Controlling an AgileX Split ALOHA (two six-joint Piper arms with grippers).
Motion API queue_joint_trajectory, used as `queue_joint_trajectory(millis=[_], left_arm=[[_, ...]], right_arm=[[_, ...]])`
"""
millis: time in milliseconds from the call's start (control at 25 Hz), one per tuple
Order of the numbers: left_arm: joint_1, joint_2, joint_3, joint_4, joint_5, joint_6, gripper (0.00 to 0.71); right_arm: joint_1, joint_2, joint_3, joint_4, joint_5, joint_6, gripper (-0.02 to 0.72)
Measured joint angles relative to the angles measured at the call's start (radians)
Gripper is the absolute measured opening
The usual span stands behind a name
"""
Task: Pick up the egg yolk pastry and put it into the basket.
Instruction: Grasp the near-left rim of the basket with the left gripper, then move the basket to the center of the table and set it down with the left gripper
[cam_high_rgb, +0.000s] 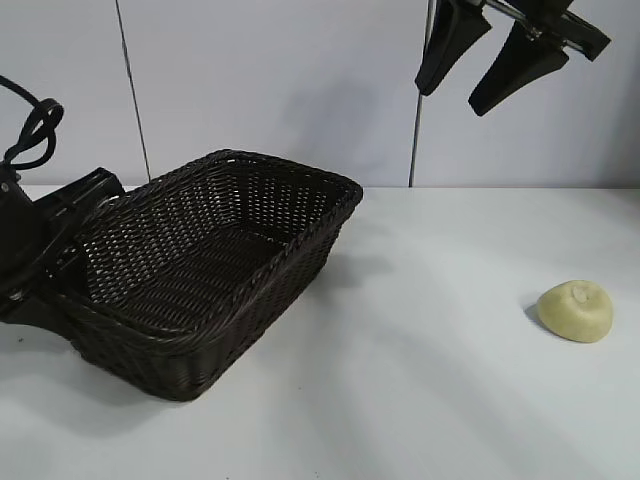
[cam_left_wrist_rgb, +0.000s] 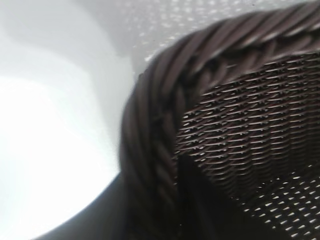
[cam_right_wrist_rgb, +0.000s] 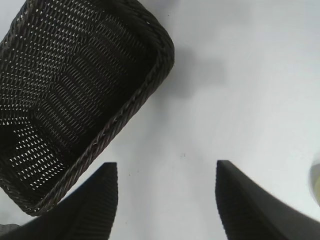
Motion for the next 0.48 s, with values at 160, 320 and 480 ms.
queue_joint_trajectory(millis=[160,320,480], left_arm=[[0.0,-0.001,0.0,-0.009,0.019,0.001,0.099],[0.0,-0.02,-0.003,-0.059,0.045,0.043,0.099],[0.0,-0.039,-0.045,-0.073,0.105,0.117,0.099]], right_arm=[[0.0,0.0,0.0,0.001,0.002,0.0,0.424],[0.0,0.0,0.0,0.001,0.005,0.0,0.424],[0.0,0.0,0.0,0.001,0.011,0.0,0.424]])
